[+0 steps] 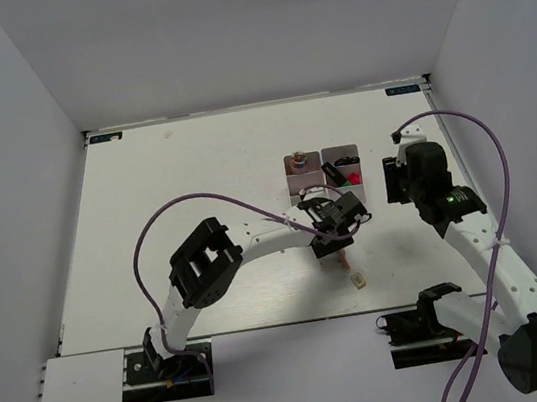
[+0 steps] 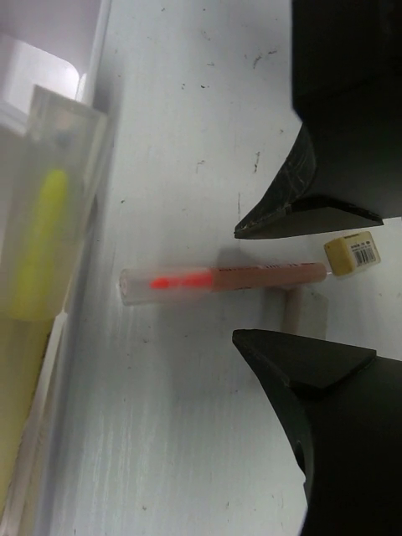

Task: Sort the stationery into containers
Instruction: Pick up the pen from the center of the board.

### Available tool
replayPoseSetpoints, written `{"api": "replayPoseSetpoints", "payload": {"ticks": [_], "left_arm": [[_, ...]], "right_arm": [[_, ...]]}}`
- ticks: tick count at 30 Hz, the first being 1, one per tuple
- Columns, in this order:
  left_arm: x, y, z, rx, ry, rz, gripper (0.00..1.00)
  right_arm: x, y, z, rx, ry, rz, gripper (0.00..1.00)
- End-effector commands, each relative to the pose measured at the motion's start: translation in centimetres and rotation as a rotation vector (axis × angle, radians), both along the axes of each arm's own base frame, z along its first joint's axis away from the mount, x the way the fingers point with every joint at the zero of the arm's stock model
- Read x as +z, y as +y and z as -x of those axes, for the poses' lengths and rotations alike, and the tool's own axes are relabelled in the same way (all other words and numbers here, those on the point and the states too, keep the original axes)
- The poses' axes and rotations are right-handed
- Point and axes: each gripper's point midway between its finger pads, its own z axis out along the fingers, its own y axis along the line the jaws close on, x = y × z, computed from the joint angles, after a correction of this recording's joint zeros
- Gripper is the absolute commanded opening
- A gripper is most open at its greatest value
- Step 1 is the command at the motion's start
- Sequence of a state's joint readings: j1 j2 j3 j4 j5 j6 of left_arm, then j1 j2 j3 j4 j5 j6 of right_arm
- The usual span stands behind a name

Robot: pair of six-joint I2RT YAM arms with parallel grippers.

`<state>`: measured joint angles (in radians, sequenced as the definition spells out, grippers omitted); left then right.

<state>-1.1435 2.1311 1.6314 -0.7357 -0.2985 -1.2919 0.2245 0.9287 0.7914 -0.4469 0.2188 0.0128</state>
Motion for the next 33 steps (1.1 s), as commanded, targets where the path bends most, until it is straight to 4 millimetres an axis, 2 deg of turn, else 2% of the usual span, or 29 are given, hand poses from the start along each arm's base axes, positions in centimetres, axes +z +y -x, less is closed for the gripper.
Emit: {"api": "replayPoseSetpoints", "payload": {"ticks": [1,3,4,9,14,17,26,27,29,30,33], "left_arm": [[1.8,-1.0,-0.3,0.038,-0.004,0.04,0.58],[1.4,-1.2,-0.5,0.048,-0.001,0.036,0.56],[1.8,-1.6,-0.8,0.051,-0.009,0.046,0.56],[0.7,-0.3,-0.4,0.071,0.018,-0.044,0.52],[-0.1,0.2,0.3,0.058,0.04,-0.094,0.52],[-0.7,1.2,0.7,0.051,0.057,-0.139,0.52],[-1.7,1.7,1.5,0.032,0.094,-0.179,0.49],[-2.2,2.3,1.7,0.033,0.103,-0.195,0.48],[-1.6,2.7,1.8,0.034,0.097,-0.188,0.44],[-2.4,3.6,2.2,0.037,0.112,-0.213,0.42],[-2.7,4.4,2.4,0.044,0.117,-0.224,0.39]], "right_arm": [[2.4,0.0,-0.8,-0.017,-0.075,-0.015,0.51],[2.5,0.0,-0.7,-0.014,-0.076,-0.019,0.51],[2.6,-0.1,-0.7,-0.017,-0.079,-0.018,0.51],[2.9,-0.1,-0.6,-0.021,-0.091,-0.023,0.51],[3.0,-0.1,-0.6,-0.02,-0.096,-0.024,0.52],[3.2,-0.2,-0.5,-0.025,-0.105,-0.027,0.52],[3.6,-0.1,-0.4,-0.021,-0.118,-0.033,0.52],[3.5,-0.2,-0.4,-0.029,-0.112,-0.032,0.52],[3.5,0.0,-0.4,-0.02,-0.115,-0.034,0.52],[3.6,-0.1,-0.4,-0.023,-0.117,-0.039,0.52],[3.6,0.0,-0.4,-0.018,-0.118,-0.039,0.52]]}}
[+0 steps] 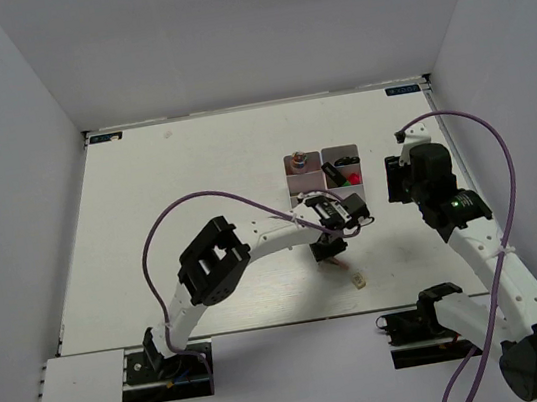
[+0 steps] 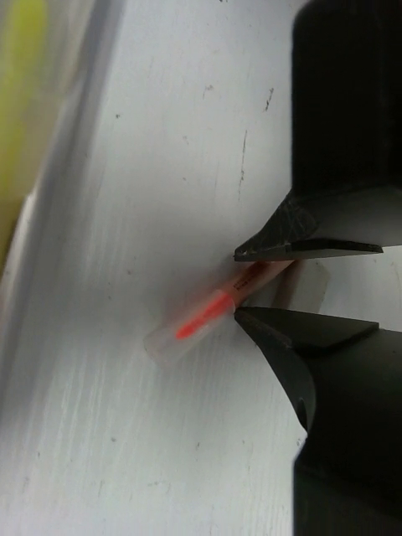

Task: Sort the stationery into containers
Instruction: Pick up the pen from the center of the board.

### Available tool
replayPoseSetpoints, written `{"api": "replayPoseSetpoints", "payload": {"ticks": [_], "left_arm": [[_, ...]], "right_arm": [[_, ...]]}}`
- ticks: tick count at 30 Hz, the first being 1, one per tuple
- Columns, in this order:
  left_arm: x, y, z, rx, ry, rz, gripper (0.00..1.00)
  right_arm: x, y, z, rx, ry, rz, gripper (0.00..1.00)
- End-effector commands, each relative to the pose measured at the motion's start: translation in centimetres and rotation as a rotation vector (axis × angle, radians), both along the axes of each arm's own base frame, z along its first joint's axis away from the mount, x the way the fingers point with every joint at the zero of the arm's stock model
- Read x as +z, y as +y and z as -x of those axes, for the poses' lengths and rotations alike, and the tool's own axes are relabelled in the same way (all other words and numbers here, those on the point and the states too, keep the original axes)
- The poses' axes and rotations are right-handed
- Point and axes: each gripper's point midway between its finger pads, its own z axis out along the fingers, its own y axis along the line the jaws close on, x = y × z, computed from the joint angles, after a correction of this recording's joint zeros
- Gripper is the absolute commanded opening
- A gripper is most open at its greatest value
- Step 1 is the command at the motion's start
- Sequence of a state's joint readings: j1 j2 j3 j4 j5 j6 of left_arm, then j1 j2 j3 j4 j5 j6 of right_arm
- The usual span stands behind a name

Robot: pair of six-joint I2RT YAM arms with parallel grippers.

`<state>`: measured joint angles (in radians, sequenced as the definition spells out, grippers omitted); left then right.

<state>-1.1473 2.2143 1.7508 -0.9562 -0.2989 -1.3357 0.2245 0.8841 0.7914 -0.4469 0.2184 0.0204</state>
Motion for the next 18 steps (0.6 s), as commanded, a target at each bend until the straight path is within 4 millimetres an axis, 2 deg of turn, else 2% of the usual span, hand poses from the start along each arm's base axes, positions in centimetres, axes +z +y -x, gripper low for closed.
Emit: {"api": "replayPoseSetpoints", "payload": {"ticks": [1,8,10,11,14,17,18], "left_arm": [[-1.4,2.6,1.3,0.008,0.041,-0.081,0.39],[-2.8,3.1,2.0,0.032,0.09,-0.115,0.39],[-3.3,3.6,2.4,0.04,0.105,-0.128,0.32],[-3.4,3.7,2.5,0.041,0.11,-0.129,0.25],[-3.7,4.3,2.9,0.052,0.121,-0.129,0.14],[-4.0,5.2,3.4,0.049,0.12,-0.131,0.1],[-3.3,5.0,3.3,0.042,0.109,-0.11,0.07]], "right_arm": [[2.5,0.0,-0.6,-0.016,-0.076,-0.026,0.52],[2.7,0.0,-0.6,-0.017,-0.084,-0.031,0.52],[2.6,0.0,-0.6,-0.02,-0.082,-0.031,0.52],[2.8,0.0,-0.6,-0.016,-0.086,-0.033,0.52],[2.8,0.0,-0.6,-0.018,-0.088,-0.033,0.52],[2.7,0.0,-0.6,-0.019,-0.085,-0.033,0.52],[2.6,0.1,-0.6,-0.017,-0.083,-0.035,0.52]]}}
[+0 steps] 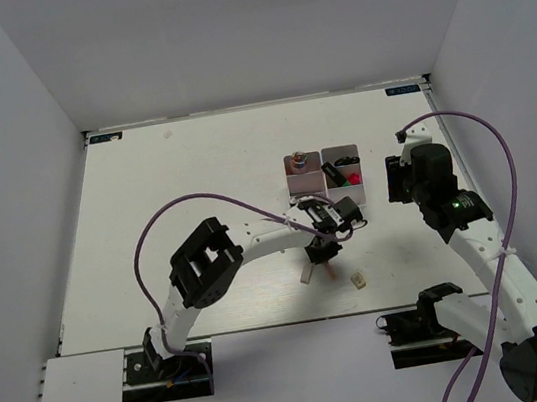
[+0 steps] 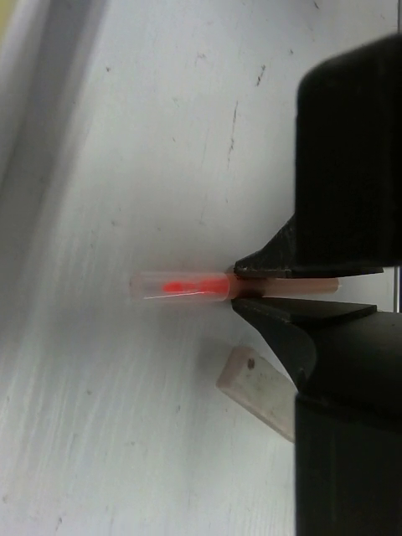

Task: Sort the stationery into containers
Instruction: Pick up the pen from the center of the board.

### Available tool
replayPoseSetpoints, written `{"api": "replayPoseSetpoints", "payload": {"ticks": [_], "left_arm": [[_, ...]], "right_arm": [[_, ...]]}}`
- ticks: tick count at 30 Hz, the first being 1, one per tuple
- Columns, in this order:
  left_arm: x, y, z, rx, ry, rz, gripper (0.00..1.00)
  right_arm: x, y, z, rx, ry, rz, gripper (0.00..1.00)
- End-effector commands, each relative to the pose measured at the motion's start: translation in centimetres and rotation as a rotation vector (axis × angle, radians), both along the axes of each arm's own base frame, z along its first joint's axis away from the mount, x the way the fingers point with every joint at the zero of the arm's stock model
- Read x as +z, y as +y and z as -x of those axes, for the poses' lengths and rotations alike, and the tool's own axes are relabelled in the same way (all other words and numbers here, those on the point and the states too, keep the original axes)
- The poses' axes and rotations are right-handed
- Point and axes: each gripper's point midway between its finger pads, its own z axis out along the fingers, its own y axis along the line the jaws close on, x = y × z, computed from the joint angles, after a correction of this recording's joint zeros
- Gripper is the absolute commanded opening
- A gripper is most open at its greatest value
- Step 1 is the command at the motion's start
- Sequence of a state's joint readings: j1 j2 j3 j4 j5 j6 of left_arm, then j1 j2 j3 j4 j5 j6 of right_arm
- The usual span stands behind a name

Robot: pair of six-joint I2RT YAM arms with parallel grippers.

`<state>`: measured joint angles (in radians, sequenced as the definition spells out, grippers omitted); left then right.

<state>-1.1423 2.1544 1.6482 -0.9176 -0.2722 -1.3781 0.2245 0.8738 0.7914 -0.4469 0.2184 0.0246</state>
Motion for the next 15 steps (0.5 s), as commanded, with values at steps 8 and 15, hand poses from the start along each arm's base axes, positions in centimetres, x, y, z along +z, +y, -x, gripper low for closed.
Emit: {"api": "replayPoseSetpoints", "payload": {"ticks": [8,15], "left_arm": [[1.8,2.2,2.0,-0.215,-0.039,-0.068,0.0],[11.3,3.0,-1.6,-0.401,-0.36,-0.09,0.0]], "right_arm": [[2.2,0.1,-0.6,-0.01,-0.073,-0.029,0.52],[2.1,0.4,-0.7,0.008,-0.073,-0.031,0.55]]}}
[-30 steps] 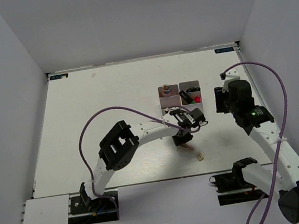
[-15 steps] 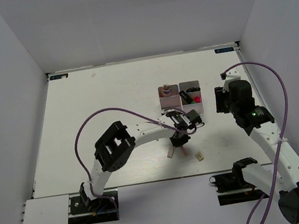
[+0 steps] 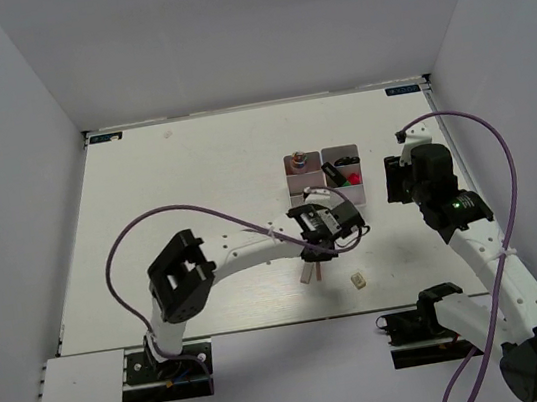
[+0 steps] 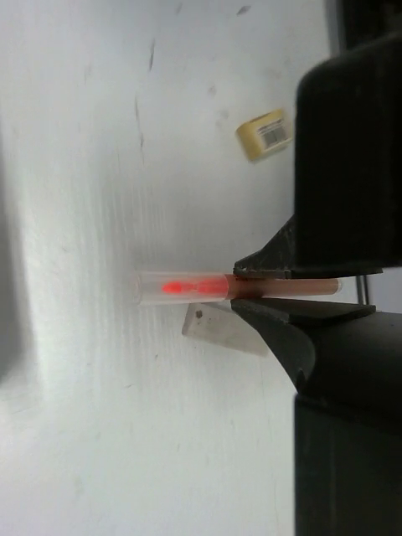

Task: Sort the stationery into containers
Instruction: Pick up the pen from the center of the board, then place the pen in the storage box.

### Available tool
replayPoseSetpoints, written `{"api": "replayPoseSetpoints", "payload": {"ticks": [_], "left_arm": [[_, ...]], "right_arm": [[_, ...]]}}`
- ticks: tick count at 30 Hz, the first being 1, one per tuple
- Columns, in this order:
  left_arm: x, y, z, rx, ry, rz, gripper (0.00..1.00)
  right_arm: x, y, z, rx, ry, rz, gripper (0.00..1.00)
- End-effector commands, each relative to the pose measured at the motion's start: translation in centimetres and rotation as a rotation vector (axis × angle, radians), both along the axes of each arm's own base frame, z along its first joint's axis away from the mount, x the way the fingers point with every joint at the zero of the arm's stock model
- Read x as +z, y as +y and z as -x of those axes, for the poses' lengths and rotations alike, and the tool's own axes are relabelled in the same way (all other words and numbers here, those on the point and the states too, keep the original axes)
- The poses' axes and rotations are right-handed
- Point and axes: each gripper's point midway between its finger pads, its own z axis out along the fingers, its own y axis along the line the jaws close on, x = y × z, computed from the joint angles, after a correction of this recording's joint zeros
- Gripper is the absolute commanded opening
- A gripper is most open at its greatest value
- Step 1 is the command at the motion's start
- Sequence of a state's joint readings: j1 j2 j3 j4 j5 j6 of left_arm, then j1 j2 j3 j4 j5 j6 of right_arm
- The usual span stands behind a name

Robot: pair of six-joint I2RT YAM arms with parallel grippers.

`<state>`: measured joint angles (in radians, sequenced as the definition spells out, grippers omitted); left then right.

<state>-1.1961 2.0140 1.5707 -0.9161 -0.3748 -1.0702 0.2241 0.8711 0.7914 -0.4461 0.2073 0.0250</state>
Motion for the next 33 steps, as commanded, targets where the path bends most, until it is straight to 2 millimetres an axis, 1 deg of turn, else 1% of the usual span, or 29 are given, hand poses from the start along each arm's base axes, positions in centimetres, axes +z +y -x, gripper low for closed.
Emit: {"api": "replayPoseSetpoints", "payload": {"ticks": [1,2,3,5,6,7,8,9,10,11,12,13,15,16,17,18,19,21,22,23,25,26,27,28,30,32,33], "left_arm": [[8.2,1.0,-3.1,-0.107,-0.236,0.034,0.0],[9.6,0.9,-3.5,-0.112,-0.264,0.06,0.0],[10.4,0.9,-4.1,-0.145,-0.292,0.05,0.0],[12.1,0.6,-5.4,-0.15,-0.346,0.081,0.0],[12.4,0.8,-5.8,-0.175,-0.368,0.061,0.0],[13.5,-0.2,-6.8,-0.207,-0.425,0.091,0.0],[14.0,-0.2,-7.4,-0.252,-0.466,0.068,0.0],[15.4,-1.6,-8.5,-0.263,-0.545,0.138,0.0],[15.3,-1.3,-8.8,-0.309,-0.576,0.123,0.0],[15.5,-1.9,-9.0,-0.339,-0.599,0.154,0.0],[19.5,-3.7,-10.0,-0.316,-0.726,0.302,0.0],[18.4,-3.7,-10.2,-0.382,-0.775,0.27,0.0],[18.8,-4.3,-10.3,-0.432,-0.809,0.295,0.0],[19.4,-4.5,-10.6,-0.465,-0.837,0.293,0.0],[19.4,-5.1,-10.5,-0.532,-0.821,0.331,0.0],[19.6,-5.3,-10.4,-0.559,-0.822,0.344,0.0],[19.6,-5.8,-10.0,-0.644,-0.828,0.352,0.0],[19.1,-5.8,-9.8,-0.728,-0.816,0.375,0.0],[19.3,-6.2,-9.3,-0.78,-0.805,0.407,0.0],[18.8,-5.6,-10.0,-0.794,-0.799,0.392,0.0],[18.3,-5.9,-9.3,-0.852,-0.761,0.432,0.0],[17.8,-5.1,-10.2,-0.865,-0.764,0.403,0.0],[17.0,-4.9,-10.1,-0.879,-0.736,0.399,0.0],[16.6,-4.3,-10.8,-0.865,-0.729,0.384,0.0],[15.4,-3.5,-10.9,-0.872,-0.713,0.366,0.0],[15.1,-2.8,-11.7,-0.851,-0.715,0.364,0.0],[14.2,-2.6,-11.4,-0.86,-0.697,0.372,0.0]], "right_arm": [[1.8,0.4,-0.7,0.004,-0.064,-0.025,0.55],[1.6,0.4,-0.7,0.008,-0.056,-0.024,0.55],[1.6,0.3,-0.7,0.008,-0.059,-0.023,0.53],[1.6,0.5,-0.7,0.01,-0.059,-0.027,0.53],[1.5,0.5,-0.7,0.012,-0.054,-0.025,0.53],[1.5,0.5,-0.7,0.014,-0.058,-0.027,0.53],[1.4,0.5,-0.7,0.013,-0.055,-0.028,0.53],[1.4,0.5,-0.7,0.015,-0.057,-0.027,0.53],[1.4,0.5,-0.7,0.015,-0.056,-0.025,0.53],[1.4,0.4,-0.8,0.014,-0.06,-0.024,0.53],[1.4,0.5,-0.8,0.014,-0.06,-0.023,0.53],[1.4,0.4,-0.8,0.015,-0.059,-0.02,0.53],[1.2,0.3,-0.8,0.01,-0.055,-0.018,0.53],[1.2,0.3,-0.8,0.011,-0.055,-0.017,0.53],[1.1,0.4,-0.9,0.016,-0.053,-0.019,0.53],[1.1,0.4,-0.9,0.014,-0.052,-0.019,0.53],[1.0,0.4,-0.8,0.014,-0.052,-0.016,0.53],[1.1,0.4,-0.9,0.017,-0.054,-0.012,0.53],[1.0,0.4,-0.9,0.015,-0.051,-0.014,0.53],[1.1,0.4,-0.9,0.016,-0.054,-0.014,0.53],[1.0,0.4,-1.0,0.016,-0.051,-0.014,0.53],[0.8,0.4,-0.9,0.016,-0.045,-0.008,0.53],[1.0,0.4,-0.9,0.017,-0.051,-0.01,0.53],[1.0,0.4,-1.0,0.014,-0.054,-0.011,0.53],[0.9,0.4,-1.0,0.017,-0.049,-0.01,0.53],[0.8,0.4,-0.9,0.02,-0.046,-0.011,0.53],[0.8,0.5,-0.9,0.022,-0.046,-0.011,0.53]]}}
